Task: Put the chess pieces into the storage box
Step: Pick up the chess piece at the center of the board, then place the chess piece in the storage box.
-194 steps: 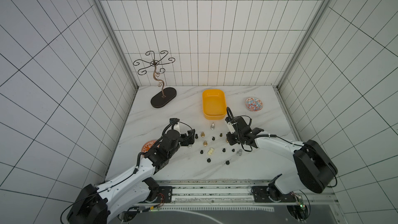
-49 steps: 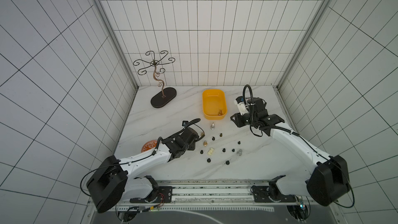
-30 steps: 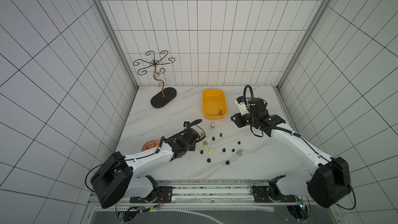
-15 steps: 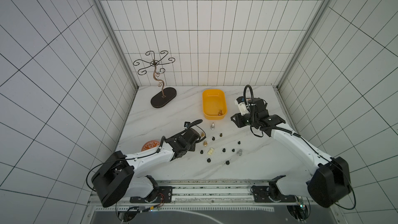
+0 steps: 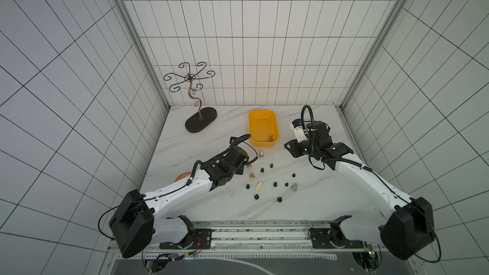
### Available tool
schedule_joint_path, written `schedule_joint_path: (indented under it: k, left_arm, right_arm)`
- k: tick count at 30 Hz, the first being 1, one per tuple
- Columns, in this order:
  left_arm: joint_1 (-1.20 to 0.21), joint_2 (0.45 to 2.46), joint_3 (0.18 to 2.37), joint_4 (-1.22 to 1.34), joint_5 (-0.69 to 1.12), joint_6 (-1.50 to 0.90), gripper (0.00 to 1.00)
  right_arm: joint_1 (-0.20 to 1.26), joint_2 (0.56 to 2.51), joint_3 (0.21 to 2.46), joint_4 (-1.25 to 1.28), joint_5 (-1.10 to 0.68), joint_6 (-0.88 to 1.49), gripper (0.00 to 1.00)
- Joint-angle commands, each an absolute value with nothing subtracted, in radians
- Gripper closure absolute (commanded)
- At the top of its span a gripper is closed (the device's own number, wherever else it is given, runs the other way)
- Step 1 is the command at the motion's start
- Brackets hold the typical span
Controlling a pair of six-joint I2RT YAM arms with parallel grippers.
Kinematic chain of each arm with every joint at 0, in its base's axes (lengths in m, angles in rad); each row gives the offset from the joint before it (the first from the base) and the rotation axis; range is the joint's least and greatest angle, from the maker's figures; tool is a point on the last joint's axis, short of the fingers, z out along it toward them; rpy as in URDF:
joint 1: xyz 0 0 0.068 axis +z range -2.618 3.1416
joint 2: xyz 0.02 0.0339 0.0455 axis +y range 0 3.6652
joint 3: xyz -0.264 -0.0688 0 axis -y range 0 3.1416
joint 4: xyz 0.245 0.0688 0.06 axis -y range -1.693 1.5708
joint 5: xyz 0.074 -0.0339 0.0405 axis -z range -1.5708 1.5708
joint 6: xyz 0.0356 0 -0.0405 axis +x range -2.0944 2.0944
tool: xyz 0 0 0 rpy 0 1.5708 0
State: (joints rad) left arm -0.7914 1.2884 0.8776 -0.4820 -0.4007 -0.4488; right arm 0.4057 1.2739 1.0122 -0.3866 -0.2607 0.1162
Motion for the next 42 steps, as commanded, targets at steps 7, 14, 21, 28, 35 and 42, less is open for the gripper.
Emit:
schedule_joint_path:
  k: [7, 14, 21, 28, 35, 42]
  left_arm:
    - [-0.795, 1.434, 1.086, -0.43, -0.446, -0.301, 0.82]
    - [-0.791, 1.575, 1.248, -0.355, -0.426, -0.202, 0.82]
    - [-0.735, 1.767, 1.425, -0.331, -0.326, -0.183, 0.83]
    - [-0.681, 1.963, 1.604, -0.359, -0.25, -0.183, 0.84]
    - [-0.666, 2.095, 1.699, -0.371, -0.216, -0.168, 0.84]
    - [-0.629, 2.189, 1.717, -0.354, -0.138, -0.198, 0.84]
  right_arm:
    - [0.4, 1.225, 0.953, -0.408, -0.253, 0.13, 0.72]
    - [0.4, 1.193, 0.938, -0.418, -0.241, 0.138, 0.72]
    - [0.4, 1.168, 0.925, -0.429, -0.233, 0.143, 0.72]
    - [0.4, 1.148, 0.911, -0.438, -0.225, 0.147, 0.72]
    - [0.4, 1.151, 0.902, -0.441, -0.219, 0.153, 0.72]
    - [0.4, 1.14, 0.918, -0.446, -0.203, 0.156, 0.72]
